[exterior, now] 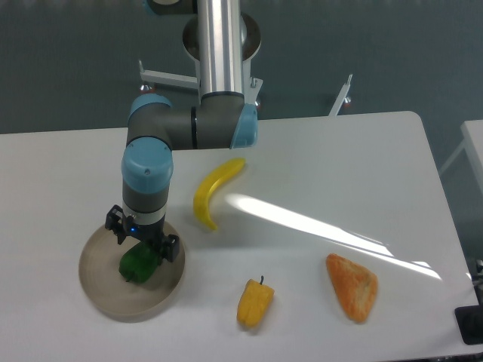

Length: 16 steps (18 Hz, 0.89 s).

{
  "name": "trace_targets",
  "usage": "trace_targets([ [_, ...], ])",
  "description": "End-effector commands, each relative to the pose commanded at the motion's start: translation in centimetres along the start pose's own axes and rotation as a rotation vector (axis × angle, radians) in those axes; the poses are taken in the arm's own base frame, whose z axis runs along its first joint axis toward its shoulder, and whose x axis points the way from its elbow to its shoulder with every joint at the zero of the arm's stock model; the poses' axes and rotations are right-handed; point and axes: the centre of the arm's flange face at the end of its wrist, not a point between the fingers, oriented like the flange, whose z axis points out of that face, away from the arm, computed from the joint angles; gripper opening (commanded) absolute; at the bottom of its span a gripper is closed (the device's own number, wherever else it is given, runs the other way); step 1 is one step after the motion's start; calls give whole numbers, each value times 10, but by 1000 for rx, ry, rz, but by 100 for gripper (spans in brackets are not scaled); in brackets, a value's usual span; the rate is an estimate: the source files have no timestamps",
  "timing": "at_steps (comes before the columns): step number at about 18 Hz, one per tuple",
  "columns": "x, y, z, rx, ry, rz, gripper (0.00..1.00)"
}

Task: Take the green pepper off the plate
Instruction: 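Lower the gripper around the green pepper on the plate, then close the gripper on the green pepper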

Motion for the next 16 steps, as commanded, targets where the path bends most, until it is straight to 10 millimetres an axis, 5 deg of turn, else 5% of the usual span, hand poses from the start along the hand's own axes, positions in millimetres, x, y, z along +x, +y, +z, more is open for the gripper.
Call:
trace_targets([
  [5, -2, -1, 9, -1, -1, 0, 99],
  [9, -1, -2, 9, 0, -1, 3, 58],
  [11, 0, -2, 8, 2, -1, 8, 47],
  [16, -1, -2, 7, 2, -1, 8, 40],
])
